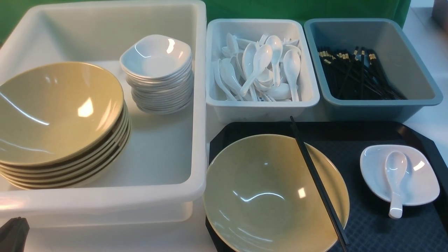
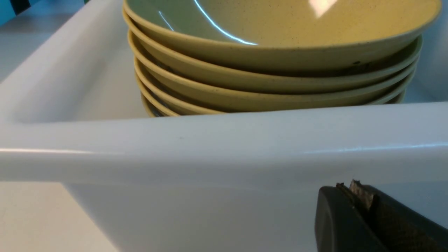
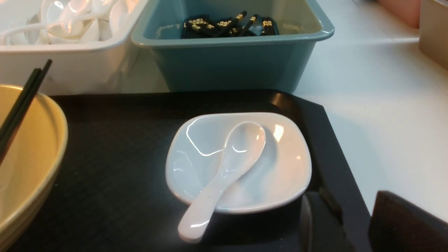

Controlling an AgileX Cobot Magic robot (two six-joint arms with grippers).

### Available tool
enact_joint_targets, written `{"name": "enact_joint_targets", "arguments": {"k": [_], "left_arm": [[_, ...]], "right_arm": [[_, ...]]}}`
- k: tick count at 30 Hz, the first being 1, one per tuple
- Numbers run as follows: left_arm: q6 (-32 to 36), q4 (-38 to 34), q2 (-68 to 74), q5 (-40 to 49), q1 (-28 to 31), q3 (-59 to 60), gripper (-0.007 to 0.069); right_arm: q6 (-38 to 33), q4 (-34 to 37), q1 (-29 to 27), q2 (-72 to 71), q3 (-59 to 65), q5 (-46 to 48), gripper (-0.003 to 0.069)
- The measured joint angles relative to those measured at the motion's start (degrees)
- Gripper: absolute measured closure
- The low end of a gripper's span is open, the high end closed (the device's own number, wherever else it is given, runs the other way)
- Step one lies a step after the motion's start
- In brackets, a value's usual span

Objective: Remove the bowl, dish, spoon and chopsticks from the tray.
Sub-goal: Use the right arm to grab the chopsticks

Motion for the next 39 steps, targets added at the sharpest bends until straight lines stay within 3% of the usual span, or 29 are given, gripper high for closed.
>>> {"name": "enact_joint_targets", "arguments": {"k": [11, 15, 18, 19, 22, 24, 25, 26, 28, 31, 39], "left_arm": [[0.00, -0.07, 0.00, -0.05, 0.00, 0.00, 0.0636], [-0.06, -3.15, 0.00, -0.67, 0.00, 0.00, 0.0636], [-2.69, -13.73, 0.00, -2.67, 0.00, 0.00, 0.0636], [-2.69, -13.73, 0.00, -2.67, 0.00, 0.00, 0.0636], [-8.60, -28.65, 0.00, -3.67, 0.00, 0.00, 0.0636], [-13.33, -42.20, 0.00, -4.38, 0.00, 0.00, 0.0636], [-13.33, -42.20, 0.00, -4.38, 0.00, 0.00, 0.0636], [-15.89, -50.44, 0.00, -4.91, 0.00, 0.00, 0.0636], [-17.08, -56.81, 0.00, -5.27, 0.00, 0.00, 0.0636], [-16.60, -60.31, 0.00, -5.75, 0.00, 0.00, 0.0636], [-13.90, -63.55, 0.00, -4.86, 0.00, 0.00, 0.0636]], "right_arm": [[0.06, 0.00, 0.00, 0.00, 0.00, 0.00, 0.0416], [0.06, 0.00, 0.00, 0.00, 0.00, 0.00, 0.0416], [0.06, 0.00, 0.00, 0.00, 0.00, 0.00, 0.0416], [0.06, 0.00, 0.00, 0.00, 0.00, 0.00, 0.0416], [4.48, 1.45, 0.00, 0.00, 0.00, -0.06, 0.0416], [13.42, 5.77, 0.00, 0.00, 0.00, -0.62, 0.0416], [14.56, 6.62, 0.00, 0.00, 0.00, -0.80, 0.0416], [23.40, 10.14, 0.00, 0.00, 0.00, -1.53, 0.0416], [35.07, 14.70, 0.00, 0.00, 0.00, -3.02, 0.0416], [43.08, 16.19, 0.00, 0.00, 0.00, -3.55, 0.0416], [38.64, 16.19, 0.22, 0.00, 0.00, -4.93, 0.0416]]}}
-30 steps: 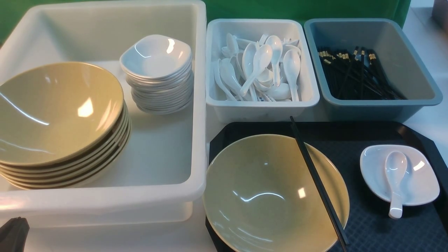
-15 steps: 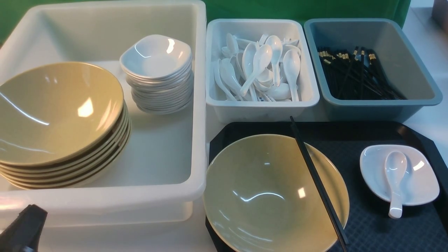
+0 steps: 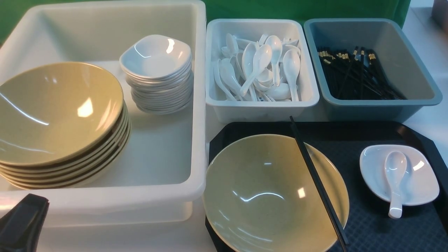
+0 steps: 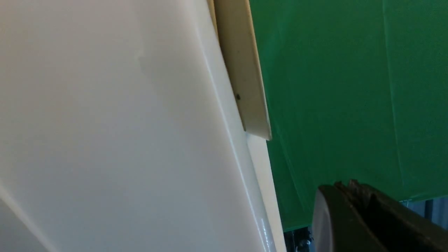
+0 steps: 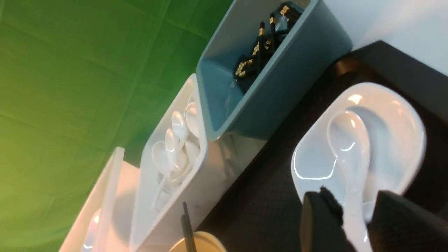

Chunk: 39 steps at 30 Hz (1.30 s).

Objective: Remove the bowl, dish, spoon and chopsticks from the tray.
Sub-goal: Use the right arm to grab the chopsticks

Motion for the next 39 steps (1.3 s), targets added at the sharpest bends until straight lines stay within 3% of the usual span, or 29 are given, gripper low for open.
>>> {"name": "enact_joint_targets", "arguments": {"k": [2, 6, 9, 11, 13, 15, 18, 21, 29, 35, 39], "left_arm": [[5.15, 0.24, 0.00, 2.05, 0.00, -1.46, 0.0636], [20.96, 3.84, 0.21, 6.84, 0.00, -10.44, 0.0636], [27.11, 11.13, 5.48, 10.92, 0.00, -19.25, 0.0636], [28.26, 18.26, 12.66, 14.91, 0.00, -25.54, 0.0636], [28.59, 23.13, 16.22, 18.38, 0.00, -28.88, 0.0636], [28.97, 34.98, 25.56, 29.19, 0.00, -39.26, 0.0636], [28.97, 41.04, 31.05, 37.56, 0.00, -45.42, 0.0636], [28.97, 48.01, 37.76, 46.55, -1.63, -53.00, 0.0636], [31.36, 50.96, 48.18, 48.40, -17.63, -59.96, 0.0634], [34.00, 50.42, 57.54, 48.26, -31.61, -62.14, 0.0634], [34.33, 50.54, 61.55, 47.49, -37.75, -62.73, 0.0634]], "right_arm": [[-2.17, 0.19, 0.54, 0.00, 0.00, -0.58, 0.0416], [-14.54, 0.20, 2.91, 0.24, -4.93, 2.98, 0.0439], [-24.61, 0.20, 4.78, 5.18, -12.81, 5.71, 0.0517], [-32.71, 0.20, 5.90, 12.87, -19.53, 9.28, 0.0585], [-37.57, 0.20, 6.21, 16.83, -24.02, 12.09, 0.0608], [-49.46, 0.14, 6.53, 28.78, -36.20, 24.51, 0.0625], [-56.06, 0.09, 6.53, 35.56, -43.28, 35.19, 0.0625], [-64.59, -0.08, 7.31, 46.96, -54.06, 51.60, 0.0625], [-66.82, -1.46, 20.46, 62.99, -65.60, 57.75, 0.0624], [-57.57, -9.78, 35.71, 76.19, -68.95, 57.48, 0.0617], [-53.91, -12.87, 39.59, 83.12, -70.64, 56.02, 0.0568]]}}
